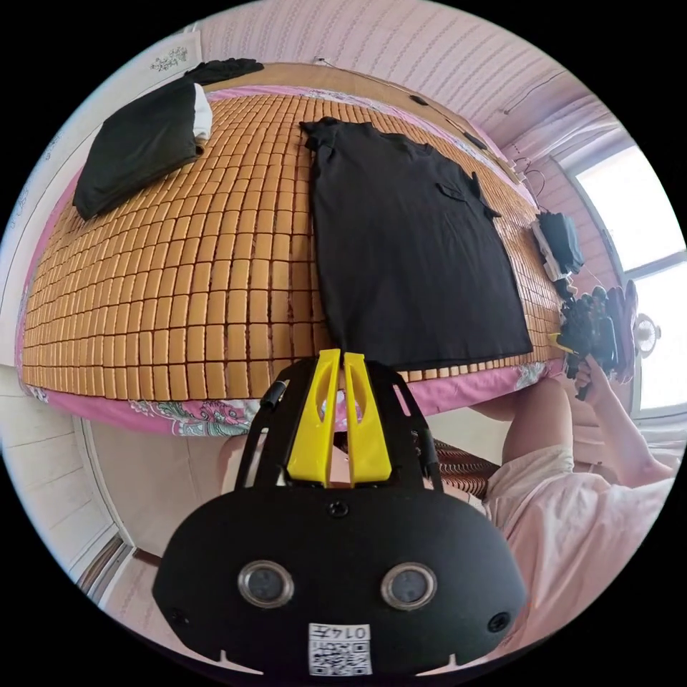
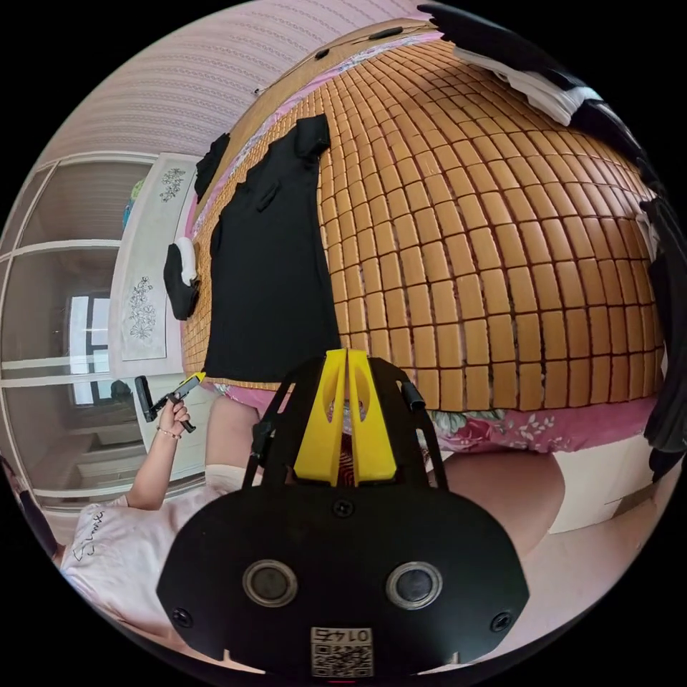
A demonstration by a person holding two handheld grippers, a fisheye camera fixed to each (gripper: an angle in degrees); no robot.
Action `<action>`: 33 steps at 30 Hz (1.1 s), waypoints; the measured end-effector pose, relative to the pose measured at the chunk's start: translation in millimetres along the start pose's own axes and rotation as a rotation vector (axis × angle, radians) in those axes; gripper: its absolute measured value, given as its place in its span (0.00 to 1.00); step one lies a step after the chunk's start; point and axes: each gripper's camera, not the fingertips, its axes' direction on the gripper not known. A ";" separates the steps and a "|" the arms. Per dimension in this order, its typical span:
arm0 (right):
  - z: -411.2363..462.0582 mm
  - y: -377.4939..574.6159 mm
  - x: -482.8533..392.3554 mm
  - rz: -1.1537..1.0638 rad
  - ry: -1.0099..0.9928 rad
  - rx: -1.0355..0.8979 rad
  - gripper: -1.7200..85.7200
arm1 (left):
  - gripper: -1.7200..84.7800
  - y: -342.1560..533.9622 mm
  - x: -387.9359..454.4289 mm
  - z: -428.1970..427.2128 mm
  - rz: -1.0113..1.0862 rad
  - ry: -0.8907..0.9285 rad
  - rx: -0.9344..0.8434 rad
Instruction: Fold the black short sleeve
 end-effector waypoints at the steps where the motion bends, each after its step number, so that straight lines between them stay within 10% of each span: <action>1: 1.6 0.2 -2.7 -0.010 0.007 -0.001 0.03 | 0.01 -1.3 0.4 0.5 0.004 0.000 0.004; 33: 97.8 -65.1 -116.1 -0.112 0.064 -0.225 0.06 | 0.01 -14.8 5.4 41.6 0.016 0.033 -0.153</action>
